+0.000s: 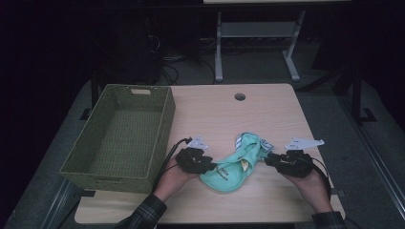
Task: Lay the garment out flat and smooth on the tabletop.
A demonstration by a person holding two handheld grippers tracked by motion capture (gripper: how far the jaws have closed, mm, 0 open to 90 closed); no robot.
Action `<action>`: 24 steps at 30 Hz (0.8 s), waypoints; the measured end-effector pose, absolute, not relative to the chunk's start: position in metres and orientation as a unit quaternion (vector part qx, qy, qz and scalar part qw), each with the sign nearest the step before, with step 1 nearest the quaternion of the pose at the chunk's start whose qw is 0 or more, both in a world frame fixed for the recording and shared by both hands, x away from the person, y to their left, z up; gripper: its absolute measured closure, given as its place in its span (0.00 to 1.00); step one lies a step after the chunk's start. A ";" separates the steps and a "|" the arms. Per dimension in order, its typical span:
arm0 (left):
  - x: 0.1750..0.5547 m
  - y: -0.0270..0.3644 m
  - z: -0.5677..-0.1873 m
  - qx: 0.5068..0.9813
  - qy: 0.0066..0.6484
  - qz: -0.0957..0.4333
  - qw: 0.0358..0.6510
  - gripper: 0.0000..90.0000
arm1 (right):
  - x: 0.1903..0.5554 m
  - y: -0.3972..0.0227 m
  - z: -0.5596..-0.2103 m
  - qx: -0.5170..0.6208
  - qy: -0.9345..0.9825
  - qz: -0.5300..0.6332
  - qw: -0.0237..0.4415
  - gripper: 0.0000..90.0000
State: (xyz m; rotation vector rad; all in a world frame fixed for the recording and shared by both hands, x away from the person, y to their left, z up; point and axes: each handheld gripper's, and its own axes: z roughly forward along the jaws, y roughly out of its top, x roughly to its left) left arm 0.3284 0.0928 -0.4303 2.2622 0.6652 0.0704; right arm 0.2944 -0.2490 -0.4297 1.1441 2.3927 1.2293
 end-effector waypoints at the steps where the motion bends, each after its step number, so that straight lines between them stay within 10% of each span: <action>1: 0.328 0.093 -0.430 0.886 0.261 0.028 0.381 0.73 | 0.294 -0.249 -0.430 0.389 0.814 0.418 0.109 0.80; 24: 0.366 0.044 -0.439 0.892 0.240 0.022 0.382 0.72 | 0.277 -0.195 -0.429 0.311 0.841 0.438 0.066 0.92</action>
